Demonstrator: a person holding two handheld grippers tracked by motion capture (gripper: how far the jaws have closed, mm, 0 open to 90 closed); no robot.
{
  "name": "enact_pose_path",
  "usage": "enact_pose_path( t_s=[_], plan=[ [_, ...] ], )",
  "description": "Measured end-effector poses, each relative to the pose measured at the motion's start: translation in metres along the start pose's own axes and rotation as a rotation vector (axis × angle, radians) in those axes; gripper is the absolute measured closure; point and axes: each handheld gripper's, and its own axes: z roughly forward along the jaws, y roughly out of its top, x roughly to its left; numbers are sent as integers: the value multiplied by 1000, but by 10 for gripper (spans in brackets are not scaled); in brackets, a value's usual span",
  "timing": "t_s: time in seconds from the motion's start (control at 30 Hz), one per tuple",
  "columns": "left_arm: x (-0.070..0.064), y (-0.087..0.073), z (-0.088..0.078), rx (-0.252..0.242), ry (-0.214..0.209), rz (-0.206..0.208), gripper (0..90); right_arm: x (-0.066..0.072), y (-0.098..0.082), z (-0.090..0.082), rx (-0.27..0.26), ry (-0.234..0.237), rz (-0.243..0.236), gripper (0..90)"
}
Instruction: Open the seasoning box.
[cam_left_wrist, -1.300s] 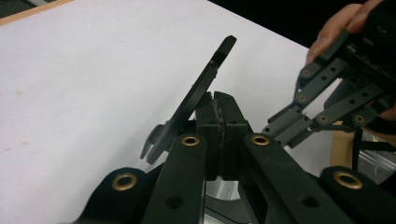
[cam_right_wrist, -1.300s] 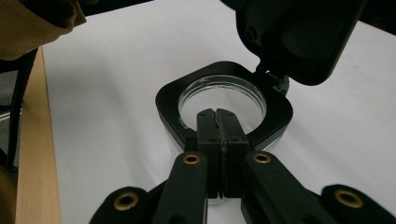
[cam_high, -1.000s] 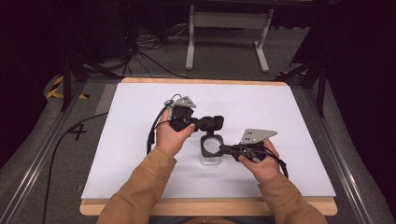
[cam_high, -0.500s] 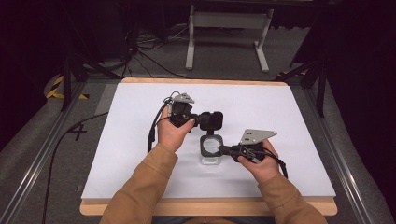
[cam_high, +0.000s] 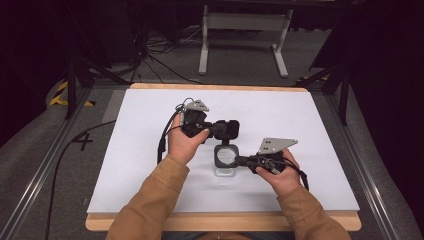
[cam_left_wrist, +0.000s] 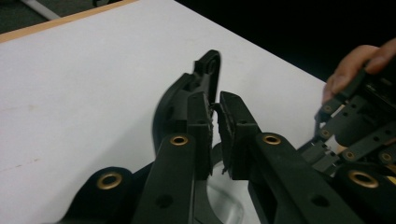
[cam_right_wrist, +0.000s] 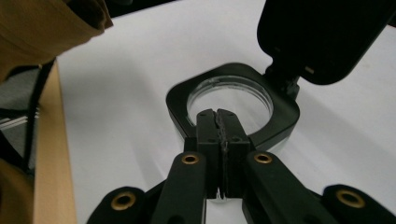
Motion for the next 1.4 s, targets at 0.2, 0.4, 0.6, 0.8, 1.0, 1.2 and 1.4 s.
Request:
enact_pose_path(
  t_s=[0.2, 0.4, 0.6, 0.8, 1.0, 1.2, 1.4],
  plan=[
    [-15, 1, -18, 10, 7, 52, 754, -4, 10, -11, -39, 9, 7, 844],
    [-28, -8, -51, 30, 39, 85, 690, -14, 16, -22, -49, -16, 15, 802],
    [-30, -24, -84, 53, 96, 90, 579, -28, 19, -36, -58, -47, 46, 715],
    [-23, -40, -102, 101, 146, 96, 520, -39, 16, -46, -40, -91, 64, 663],
    [-3, -63, -113, 150, 181, 56, 453, -60, 4, -59, 7, -169, 111, 588],
    [19, -79, -116, 174, 224, 30, 383, -78, -8, -65, 51, -241, 131, 543],
    [45, -99, -112, 246, 301, -36, 325, -92, -22, -65, 115, -321, 130, 511]
  ],
)
